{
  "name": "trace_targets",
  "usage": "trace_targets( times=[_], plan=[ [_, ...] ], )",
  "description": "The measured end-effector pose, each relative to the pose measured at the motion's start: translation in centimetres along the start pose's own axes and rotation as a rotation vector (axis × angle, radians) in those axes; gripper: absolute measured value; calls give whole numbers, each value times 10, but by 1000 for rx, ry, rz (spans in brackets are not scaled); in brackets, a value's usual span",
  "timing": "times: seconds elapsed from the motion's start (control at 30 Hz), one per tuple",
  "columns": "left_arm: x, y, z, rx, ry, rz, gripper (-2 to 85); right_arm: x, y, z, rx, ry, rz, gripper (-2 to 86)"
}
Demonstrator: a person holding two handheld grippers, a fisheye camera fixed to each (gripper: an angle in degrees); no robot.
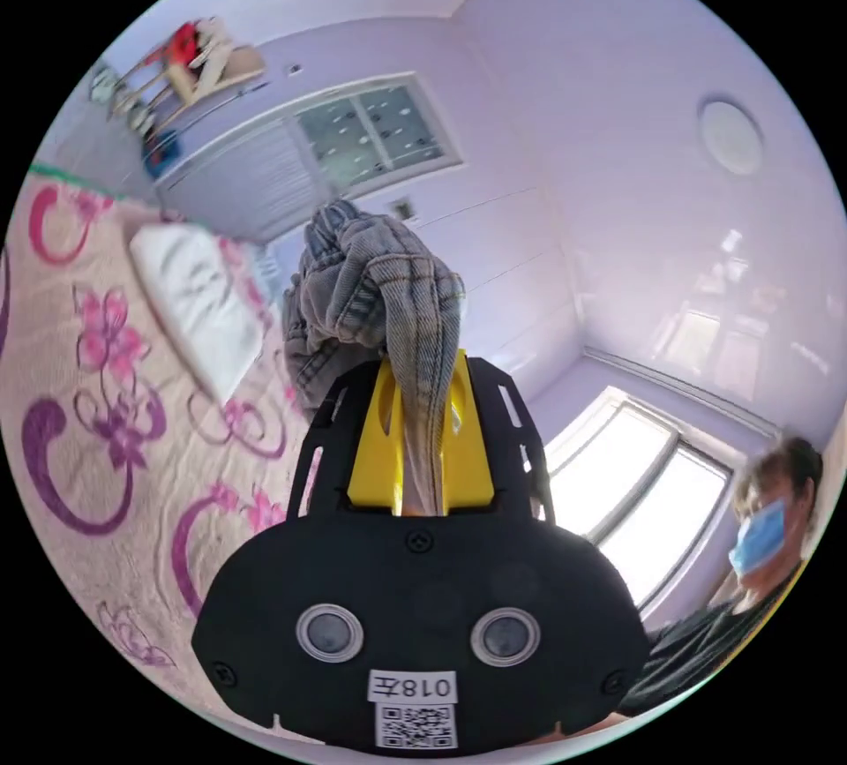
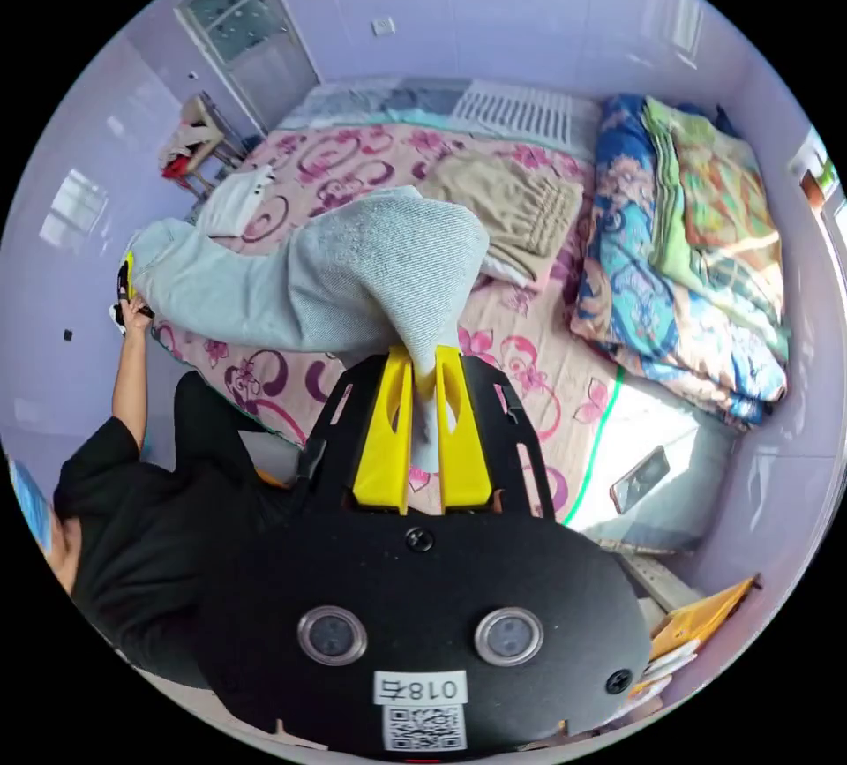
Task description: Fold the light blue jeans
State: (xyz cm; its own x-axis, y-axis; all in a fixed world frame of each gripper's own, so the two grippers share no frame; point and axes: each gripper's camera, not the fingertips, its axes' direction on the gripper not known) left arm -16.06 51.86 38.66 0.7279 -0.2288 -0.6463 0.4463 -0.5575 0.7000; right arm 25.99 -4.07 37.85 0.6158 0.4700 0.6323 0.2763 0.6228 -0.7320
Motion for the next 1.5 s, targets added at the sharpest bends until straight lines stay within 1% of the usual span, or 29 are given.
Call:
trace_targets(
  times=[0.03, 0.07, 0.1, 0.13, 0.17, 0.23, 0.3, 0.33, 0.4, 0.43, 0.47, 0.53, 0.57, 0.6, 0.67, 0.73, 0.77, 0.83, 0.9, 1.0, 1.07, 1.13, 1.2, 1.27, 1.3, 1.37, 1.43, 1.47, 1.5],
  plan=[
    [-21, 9, 12, -39, -55, -101, 87, 23, -12, 26, -108, 26, 88, 67],
    [-57, 33, 19, -55, -134, -270, 106, 41, -13, 50, -192, 82, 168, 81],
    [-74, 57, 7, 4, -186, -351, 116, 48, -9, 57, -206, 103, 195, 83],
    [-76, 65, -1, 34, -199, -349, 117, 56, 2, 64, -181, 112, 232, 85],
    [-71, 72, -13, 52, -181, -283, 119, 60, 18, 66, -136, 89, 236, 85],
    [-55, 71, -25, -3, -153, -172, 121, 63, 46, 72, -116, 63, 235, 91],
    [-14, 75, -39, -108, -120, 18, 115, 66, 77, 79, -100, 51, 240, 99],
    [-3, 79, -40, -151, -121, 57, 112, 68, 100, 84, -96, 35, 256, 106],
    [37, 103, -42, -300, -100, 179, 106, 72, 135, 85, -18, -51, 324, 113],
    [45, 111, -43, -322, -89, 198, 104, 78, 158, 81, 108, -203, 397, 113],
    [61, 130, -48, -345, -65, 219, 100, 86, 181, 80, 252, -413, 472, 110],
    [79, 157, -57, -344, -39, 234, 95, 93, 207, 82, 417, -566, 565, 103],
    [88, 175, -65, -324, -39, 229, 91, 91, 216, 77, 486, -503, 579, 100],
    [95, 191, -73, -299, -39, 216, 88, 88, 218, 74, 498, -436, 572, 99],
    [106, 211, -84, -273, -31, 200, 85, 69, 207, 63, 429, -75, 497, 102],
    [119, 225, -93, -277, -40, 206, 82, 55, 193, 62, 368, 95, 401, 104],
    [128, 232, -100, -279, -57, 215, 81, 50, 185, 64, 338, 129, 356, 105],
    [143, 239, -111, -264, -66, 227, 79, 51, 175, 67, 304, 123, 341, 109],
    [161, 247, -127, -232, -72, 238, 77, 58, 167, 74, 217, 107, 376, 118],
    [183, 257, -144, -196, -68, 260, 73, 72, 167, 78, 214, 12, 446, 117],
    [194, 263, -151, -185, -63, 269, 69, 80, 168, 72, 239, -45, 466, 79],
    [202, 269, -157, -175, -48, 271, 65, 78, 166, 58, 249, -50, 410, 58],
    [217, 276, -164, -168, -40, 293, 64, 62, 161, 24, 279, 114, 299, 51],
    [229, 281, -168, -169, -42, 322, 63, 15, 152, -30, 327, 478, 23, 47],
    [234, 284, -170, -166, -41, 335, 63, 1, 151, -40, 330, 590, -60, 47],
    [238, 290, -173, -163, -33, 346, 63, -48, 156, -50, 313, 1083, -374, 46],
    [237, 299, -175, -168, -28, 348, 63, -57, 167, -38, 310, 1355, -487, 47],
    [234, 307, -176, -174, -26, 345, 63, -52, 178, -23, 296, 1455, -522, 48],
    [229, 315, -178, -187, -27, 340, 63, -47, 184, -13, 270, 1481, -540, 49]
  ],
)
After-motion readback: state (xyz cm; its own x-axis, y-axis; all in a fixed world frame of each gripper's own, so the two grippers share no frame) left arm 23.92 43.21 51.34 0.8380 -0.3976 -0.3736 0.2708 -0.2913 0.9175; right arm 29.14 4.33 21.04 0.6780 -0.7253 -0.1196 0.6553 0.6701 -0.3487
